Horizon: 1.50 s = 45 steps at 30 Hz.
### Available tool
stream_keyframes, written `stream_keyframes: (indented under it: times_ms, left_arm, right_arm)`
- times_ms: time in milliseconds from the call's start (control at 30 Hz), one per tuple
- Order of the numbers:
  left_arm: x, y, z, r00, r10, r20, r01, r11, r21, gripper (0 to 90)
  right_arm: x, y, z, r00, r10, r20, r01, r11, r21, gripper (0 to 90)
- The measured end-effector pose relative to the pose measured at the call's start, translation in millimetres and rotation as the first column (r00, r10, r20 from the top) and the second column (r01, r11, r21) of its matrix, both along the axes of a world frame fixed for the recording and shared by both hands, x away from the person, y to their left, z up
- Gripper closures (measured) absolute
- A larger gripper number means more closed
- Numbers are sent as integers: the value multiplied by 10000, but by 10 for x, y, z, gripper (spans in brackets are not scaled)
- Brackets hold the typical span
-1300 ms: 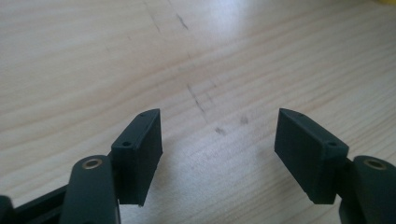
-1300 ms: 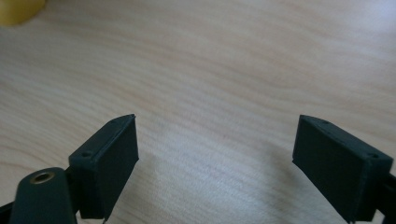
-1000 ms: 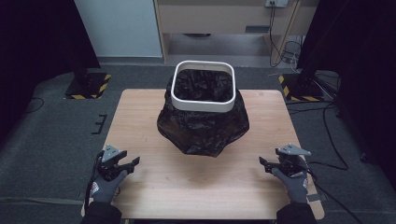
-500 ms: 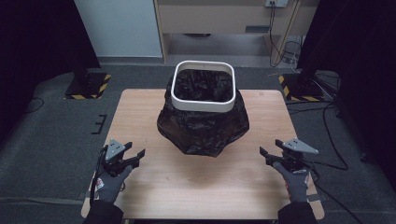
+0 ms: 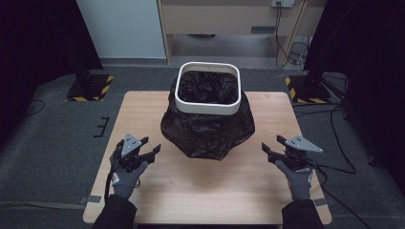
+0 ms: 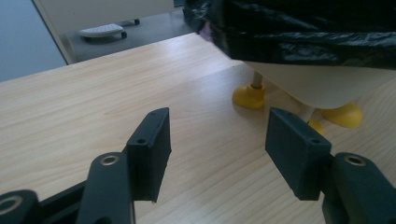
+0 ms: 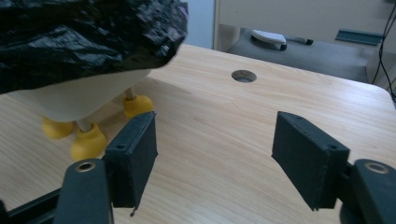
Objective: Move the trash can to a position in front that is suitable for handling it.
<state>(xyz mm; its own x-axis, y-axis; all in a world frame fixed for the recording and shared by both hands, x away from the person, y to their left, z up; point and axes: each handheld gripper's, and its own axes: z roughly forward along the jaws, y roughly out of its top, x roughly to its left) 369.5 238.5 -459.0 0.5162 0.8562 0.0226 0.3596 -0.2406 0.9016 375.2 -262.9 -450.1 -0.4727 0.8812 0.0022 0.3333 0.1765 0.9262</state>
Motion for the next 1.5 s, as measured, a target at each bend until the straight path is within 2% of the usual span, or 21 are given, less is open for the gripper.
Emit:
stream_keyframes:
  times_ms: [167, 300, 400, 533, 800, 833, 1000, 1133, 1200, 1233, 1400, 1500]
  left_arm:
    - [83, -177, -22, 9998, -216, -17, 216, 9995, 221, 415]
    - [136, -270, -37, 9995, -304, -50, 304, 9994, 156, 417]
    - [175, -320, -57, 9982, -592, -53, 593, 9982, 111, 417]
    - [225, -357, -61, 9972, -743, -74, 743, 9972, 49, 417]
    - [253, -342, 202, 9966, -566, 601, 576, 9982, -167, 417]
    - [253, -342, 202, 9966, -566, 601, 576, 9982, -167, 417]
    - [244, -324, 348, 9933, -496, 1046, 550, 9973, -490, 415]
    - [261, -332, 420, 9914, -501, 1213, 557, 9975, -433, 413]
    - [281, -346, 461, 9904, -516, 1281, 568, 9977, -372, 412]
    - [291, -355, 479, 9899, -517, 1322, 566, 9978, -336, 412]
    - [356, -418, 525, 9888, -572, 1375, 599, 9981, -155, 413]
    - [395, -460, 528, 9894, -591, 1323, 602, 9982, -41, 416]
  right_arm:
    - [40, 103, 11, 9999, 129, -24, -130, 9997, -223, 322]
    - [80, 192, -14, 9996, 269, 4, -269, 9990, -349, 336]
    - [109, 260, -49, 9992, 375, -119, -381, 9979, -528, 350]
    - [144, 352, -90, 9982, 586, -157, -596, 9959, -677, 369]
    - [193, 507, -94, 9946, 1034, -11, -1034, 9938, -405, 413]
    - [196, 526, -90, 9941, 1081, 14, -1080, 9932, -436, 419]
    - [233, 583, -43, 9923, 1213, 259, -1201, 9918, -449, 435]
    - [256, 606, 8, 9912, 1249, 427, -1229, 9913, -471, 438]
    - [272, 616, 43, 9906, 1266, 520, -1252, 9917, -287, 439]
    - [290, 606, 65, 9924, 1116, 509, -1116, 9937, -33, 441]
    - [334, 584, 89, 9930, 1045, 546, -1049, 9945, 37, 449]
    - [366, 595, 111, 9921, 1117, 575, -1111, 9937, -138, 456]
